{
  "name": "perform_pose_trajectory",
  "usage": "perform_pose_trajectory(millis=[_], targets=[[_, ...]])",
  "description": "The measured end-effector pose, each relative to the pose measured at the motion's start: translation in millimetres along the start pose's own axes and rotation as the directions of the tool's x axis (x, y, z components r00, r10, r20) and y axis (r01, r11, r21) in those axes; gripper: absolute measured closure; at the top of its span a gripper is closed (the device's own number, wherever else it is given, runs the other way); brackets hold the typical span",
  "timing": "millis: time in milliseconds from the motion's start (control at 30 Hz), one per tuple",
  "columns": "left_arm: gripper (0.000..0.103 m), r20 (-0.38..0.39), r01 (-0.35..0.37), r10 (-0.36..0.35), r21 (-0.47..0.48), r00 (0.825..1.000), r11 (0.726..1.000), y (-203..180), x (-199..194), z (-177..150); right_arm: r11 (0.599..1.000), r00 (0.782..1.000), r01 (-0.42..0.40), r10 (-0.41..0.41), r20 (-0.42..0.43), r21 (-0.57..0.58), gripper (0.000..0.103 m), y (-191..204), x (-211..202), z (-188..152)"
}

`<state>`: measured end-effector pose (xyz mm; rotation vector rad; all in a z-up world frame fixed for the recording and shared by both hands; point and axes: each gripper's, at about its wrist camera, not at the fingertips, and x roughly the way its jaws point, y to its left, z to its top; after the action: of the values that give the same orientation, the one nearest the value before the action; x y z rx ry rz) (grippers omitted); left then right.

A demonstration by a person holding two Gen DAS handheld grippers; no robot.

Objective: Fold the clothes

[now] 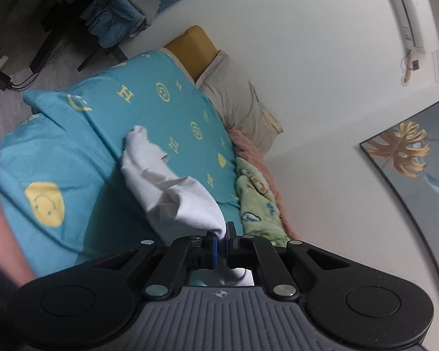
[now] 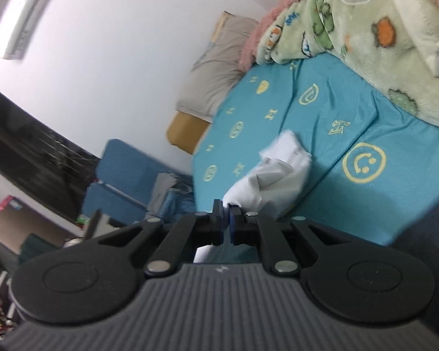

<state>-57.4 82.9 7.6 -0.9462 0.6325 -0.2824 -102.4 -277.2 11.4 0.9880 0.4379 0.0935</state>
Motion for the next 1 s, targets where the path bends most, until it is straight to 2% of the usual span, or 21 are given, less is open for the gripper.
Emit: perform_pose_trajectory(millis=[100,267,367,467,633,700,800,1000], targets=[[0.098,-0.007,-0.019,0.019,0.01,1.0,1.0,-6,-1,3,1.0,1.0,0.007,-0.006,0.025,-0.018,0.096,8,-14,-1],[0.097,-0.019,-0.051,0.051,0.027,0.999,0.998,-16,-3,7,0.998,0.999,0.051,-0.051,-0.001,-0.029,0.096,16,29,18],[0.097,-0.028,-0.127,0.129,0.065,0.991,0.99,-19,31,28,0.995,0.994,0.098,-0.099,-0.039,-0.021,0.096,17,74,33],[0.096,-0.015,-0.212,0.216,0.126,0.976,0.969,-23,73,47,0.989,0.986,0.146,-0.148,-0.071,-0.03,0.096,18,121,46],[0.096,-0.01,-0.29,0.299,0.211,0.954,0.934,-17,140,71,0.975,0.973,0.208,-0.215,-0.087,-0.082,0.094,10,191,57],[0.096,-0.017,-0.3,0.311,0.222,0.95,0.928,-6,165,77,0.974,0.97,0.215,-0.221,-0.096,-0.073,0.094,-3,211,57],[0.096,-0.022,-0.282,0.295,0.232,0.955,0.931,15,195,80,0.973,0.968,0.22,-0.227,-0.109,-0.072,0.094,-23,237,55],[0.096,-0.05,-0.286,0.31,0.275,0.949,0.918,42,236,81,0.961,0.946,0.266,-0.274,-0.17,-0.069,0.094,-50,275,56]])
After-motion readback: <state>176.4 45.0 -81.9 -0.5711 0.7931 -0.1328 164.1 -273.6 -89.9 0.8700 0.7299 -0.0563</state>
